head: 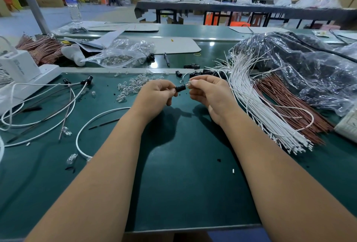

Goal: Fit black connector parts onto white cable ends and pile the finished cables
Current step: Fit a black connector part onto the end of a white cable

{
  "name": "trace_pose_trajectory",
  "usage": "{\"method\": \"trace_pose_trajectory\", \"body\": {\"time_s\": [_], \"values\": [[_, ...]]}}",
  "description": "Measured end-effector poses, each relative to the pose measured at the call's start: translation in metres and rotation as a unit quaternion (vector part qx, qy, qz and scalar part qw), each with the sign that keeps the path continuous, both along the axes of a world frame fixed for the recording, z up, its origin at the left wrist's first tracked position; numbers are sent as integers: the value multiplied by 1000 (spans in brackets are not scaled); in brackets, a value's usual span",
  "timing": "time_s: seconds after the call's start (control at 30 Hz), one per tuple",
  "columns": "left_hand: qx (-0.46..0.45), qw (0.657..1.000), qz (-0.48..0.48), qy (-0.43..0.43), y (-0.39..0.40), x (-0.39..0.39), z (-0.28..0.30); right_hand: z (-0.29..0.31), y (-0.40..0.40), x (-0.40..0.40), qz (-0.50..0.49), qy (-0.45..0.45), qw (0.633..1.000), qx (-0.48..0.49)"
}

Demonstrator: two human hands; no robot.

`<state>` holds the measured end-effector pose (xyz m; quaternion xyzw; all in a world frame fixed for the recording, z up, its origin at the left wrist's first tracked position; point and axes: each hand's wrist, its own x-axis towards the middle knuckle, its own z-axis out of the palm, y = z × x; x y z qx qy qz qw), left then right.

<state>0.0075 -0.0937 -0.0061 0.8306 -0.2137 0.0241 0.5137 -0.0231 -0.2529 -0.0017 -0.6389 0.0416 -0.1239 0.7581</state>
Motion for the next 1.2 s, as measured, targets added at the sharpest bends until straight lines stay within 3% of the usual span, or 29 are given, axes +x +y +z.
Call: {"method": "trace_pose_trajectory", "body": {"time_s": [0.47, 1.2], "values": [[-17, 1000, 2, 8, 0, 0, -1, 0, -2, 0, 13, 5, 1000, -16], [27, 999, 13, -28, 0, 2, -4, -7, -3, 5, 28, 17, 998, -54]]}}
